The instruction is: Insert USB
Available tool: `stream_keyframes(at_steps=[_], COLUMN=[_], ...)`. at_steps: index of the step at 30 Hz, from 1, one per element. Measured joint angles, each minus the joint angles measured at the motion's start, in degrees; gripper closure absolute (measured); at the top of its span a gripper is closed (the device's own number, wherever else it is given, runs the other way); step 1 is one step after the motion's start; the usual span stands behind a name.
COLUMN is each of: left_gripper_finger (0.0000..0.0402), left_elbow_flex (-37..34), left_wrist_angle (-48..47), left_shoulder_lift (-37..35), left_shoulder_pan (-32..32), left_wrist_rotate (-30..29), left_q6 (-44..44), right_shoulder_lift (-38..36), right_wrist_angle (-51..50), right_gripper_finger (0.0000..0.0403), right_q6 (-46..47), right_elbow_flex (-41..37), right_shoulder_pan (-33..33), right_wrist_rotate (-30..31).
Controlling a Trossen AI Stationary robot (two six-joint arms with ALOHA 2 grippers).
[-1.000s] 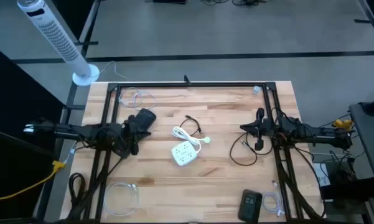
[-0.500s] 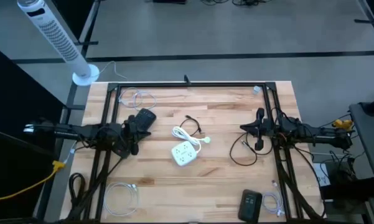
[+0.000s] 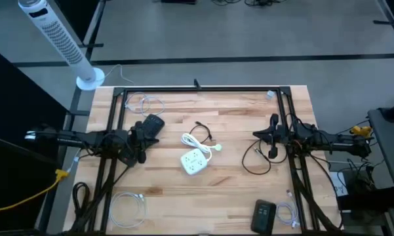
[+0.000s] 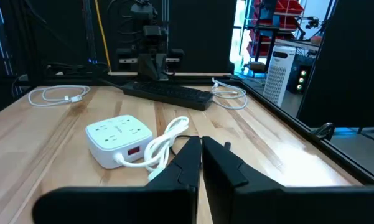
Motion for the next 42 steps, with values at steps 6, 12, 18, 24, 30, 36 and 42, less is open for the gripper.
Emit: stream_keyframes(at_steps=[6, 12, 18, 24, 30, 36, 42], left_gripper_finger=[0.0402, 0.0402, 0.0402, 0.0402, 0.0402, 0.0402, 0.0402], left_elbow_flex=[0.0, 0.0, 0.0, 0.0, 0.0, 0.0, 0.0], left_wrist_angle=[0.0, 0.0, 0.0, 0.0, 0.0, 0.0, 0.0], left_shoulder_lift=[0.0, 0.0, 0.0, 0.0, 0.0, 0.0, 0.0], left_shoulder_pan=[0.0, 0.0, 0.0, 0.0, 0.0, 0.0, 0.0], left_wrist_rotate=[0.0, 0.0, 0.0, 0.0, 0.0, 0.0, 0.0], left_q6=[0.0, 0.0, 0.0, 0.0, 0.0, 0.0, 0.0], right_shoulder_lift=[0.0, 0.0, 0.0, 0.0, 0.0, 0.0, 0.0], right_wrist_angle=[0.0, 0.0, 0.0, 0.0, 0.0, 0.0, 0.0], right_gripper_finger=[0.0403, 0.0403, 0.0403, 0.0403, 0.0403, 0.0403, 0.0403], right_q6=[0.0, 0.0, 0.0, 0.0, 0.0, 0.0, -12.4], right_elbow_flex=[0.0, 0.0, 0.0, 0.0, 0.0, 0.0, 0.0], right_shoulder_pan=[0.0, 0.0, 0.0, 0.0, 0.0, 0.0, 0.0], right_wrist_rotate=[0.0, 0.0, 0.0, 0.0, 0.0, 0.0, 0.0])
